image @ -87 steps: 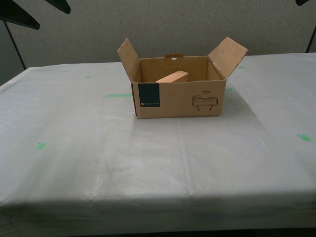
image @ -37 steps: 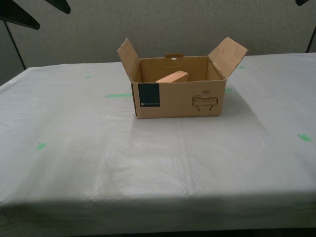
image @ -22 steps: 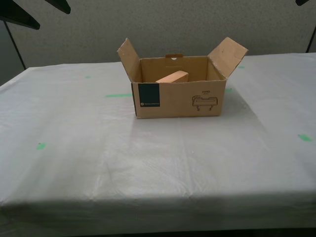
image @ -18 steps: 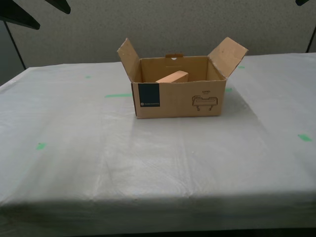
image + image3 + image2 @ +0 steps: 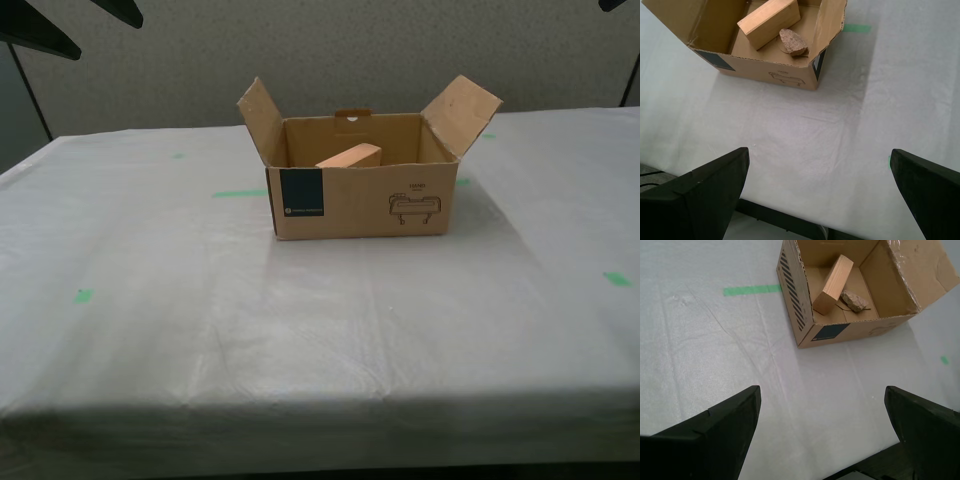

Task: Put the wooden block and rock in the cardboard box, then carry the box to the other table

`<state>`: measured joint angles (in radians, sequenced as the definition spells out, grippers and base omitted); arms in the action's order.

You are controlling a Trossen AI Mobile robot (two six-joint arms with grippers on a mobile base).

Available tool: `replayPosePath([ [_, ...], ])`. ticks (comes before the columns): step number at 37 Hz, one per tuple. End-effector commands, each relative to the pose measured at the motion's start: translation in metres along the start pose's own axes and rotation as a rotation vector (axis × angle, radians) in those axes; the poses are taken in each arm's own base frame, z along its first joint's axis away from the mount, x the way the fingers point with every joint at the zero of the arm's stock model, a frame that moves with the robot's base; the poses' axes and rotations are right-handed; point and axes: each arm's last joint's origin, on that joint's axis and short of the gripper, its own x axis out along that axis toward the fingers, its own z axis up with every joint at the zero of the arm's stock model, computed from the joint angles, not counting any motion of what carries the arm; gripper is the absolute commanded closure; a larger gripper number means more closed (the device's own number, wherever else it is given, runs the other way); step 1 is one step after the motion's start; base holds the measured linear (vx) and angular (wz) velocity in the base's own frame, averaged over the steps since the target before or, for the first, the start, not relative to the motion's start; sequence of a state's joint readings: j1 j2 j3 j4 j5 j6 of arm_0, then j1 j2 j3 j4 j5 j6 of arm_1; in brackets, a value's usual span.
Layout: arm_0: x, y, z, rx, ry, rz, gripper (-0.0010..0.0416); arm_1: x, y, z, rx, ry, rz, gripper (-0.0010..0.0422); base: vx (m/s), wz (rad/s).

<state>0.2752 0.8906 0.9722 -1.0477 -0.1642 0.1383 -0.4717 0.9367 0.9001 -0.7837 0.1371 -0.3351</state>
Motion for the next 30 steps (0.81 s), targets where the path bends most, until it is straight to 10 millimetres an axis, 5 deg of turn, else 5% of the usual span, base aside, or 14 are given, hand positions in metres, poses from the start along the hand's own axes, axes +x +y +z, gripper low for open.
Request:
replayPosePath([
  [1,-0.0002,0.0002,0.0001,0.0,-0.001,0.002,0.0012,-0.0003,-0.0003,0.0002,0.003,-0.001,-0.003,0.0076,0.0,0.0],
  [30,-0.0002,0.0002,0.0001,0.0,-0.001,0.002,0.0013,-0.0003,-0.0003,0.0002,0.003,-0.001,-0.003,0.0076,0.0,0.0],
])
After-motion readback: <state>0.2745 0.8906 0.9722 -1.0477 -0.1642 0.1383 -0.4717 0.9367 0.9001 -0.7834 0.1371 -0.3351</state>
